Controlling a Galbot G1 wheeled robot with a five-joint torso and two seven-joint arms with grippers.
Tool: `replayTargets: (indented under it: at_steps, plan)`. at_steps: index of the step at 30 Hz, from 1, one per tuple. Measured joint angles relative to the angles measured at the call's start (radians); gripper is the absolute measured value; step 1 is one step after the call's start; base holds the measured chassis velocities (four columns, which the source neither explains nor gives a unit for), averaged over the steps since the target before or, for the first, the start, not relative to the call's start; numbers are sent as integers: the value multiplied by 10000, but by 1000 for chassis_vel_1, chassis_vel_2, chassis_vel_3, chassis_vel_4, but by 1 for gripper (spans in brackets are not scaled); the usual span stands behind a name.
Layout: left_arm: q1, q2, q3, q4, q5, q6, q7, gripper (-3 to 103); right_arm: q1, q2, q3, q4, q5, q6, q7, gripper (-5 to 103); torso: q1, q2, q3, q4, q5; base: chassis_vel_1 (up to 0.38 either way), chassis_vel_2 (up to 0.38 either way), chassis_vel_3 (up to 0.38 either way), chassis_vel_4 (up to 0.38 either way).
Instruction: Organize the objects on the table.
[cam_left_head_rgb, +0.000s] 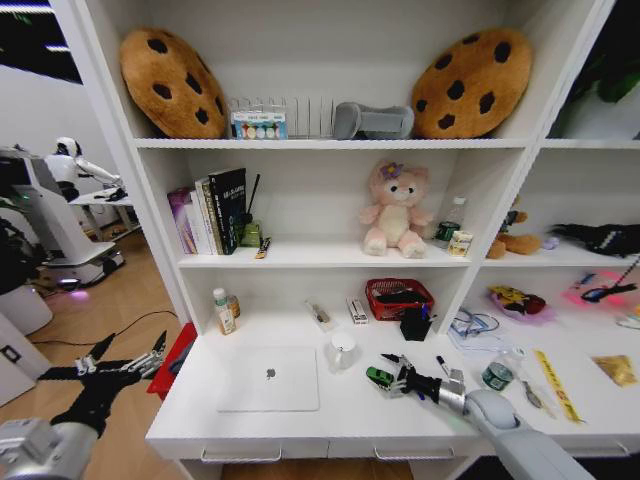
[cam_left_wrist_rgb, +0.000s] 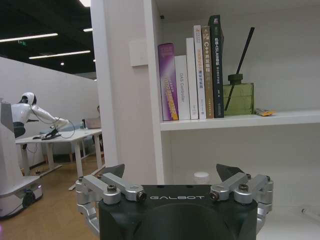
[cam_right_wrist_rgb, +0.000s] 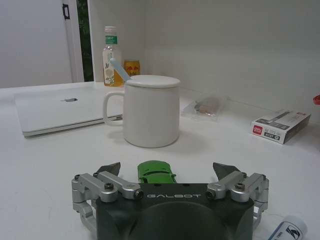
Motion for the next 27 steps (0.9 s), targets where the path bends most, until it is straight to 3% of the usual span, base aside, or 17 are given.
replayTargets:
  at_steps: [4, 8, 9, 13, 18, 22, 27]
  plan:
    - [0, 0, 0, 0, 0, 0, 0, 100, -45, 5, 4, -18, -111, -3, -143, 103, 0, 0, 0, -2, 0, 0, 0, 0, 0]
    - [0, 0, 0, 0, 0, 1, 0, 100, -119, 40, 48, -45, -192, -3, -212, 91, -2, 0, 0, 1, 0, 0, 0, 0, 0]
    - [0, 0, 0, 0, 0, 0, 0, 100, -191, 40, 103, -45, -192, -2, -212, 80, -2, 0, 0, 0, 0, 0, 0, 0, 0]
    - [0, 0, 0, 0, 0, 0, -1, 100, -249, 28, 168, -76, -187, 10, -236, 70, -2, 1, -1, 0, -1, 0, 0, 0, 0]
    - [0, 0, 0, 0, 0, 0, -1, 100, -274, 4, 287, -148, -190, 18, -391, 47, -2, 1, -1, 0, -1, 0, 0, 0, 0]
    - [0, 0, 0, -1, 0, 0, 0, 100, -221, -5, 294, -210, -190, 34, -415, 37, -2, 1, -1, 0, 1, 0, 0, 0, 0]
    - [0, 0, 0, 0, 0, 0, -1, 100, -129, 12, 245, -255, -199, 38, -417, 37, -1, 0, -1, -1, 0, 0, 0, 0, 0]
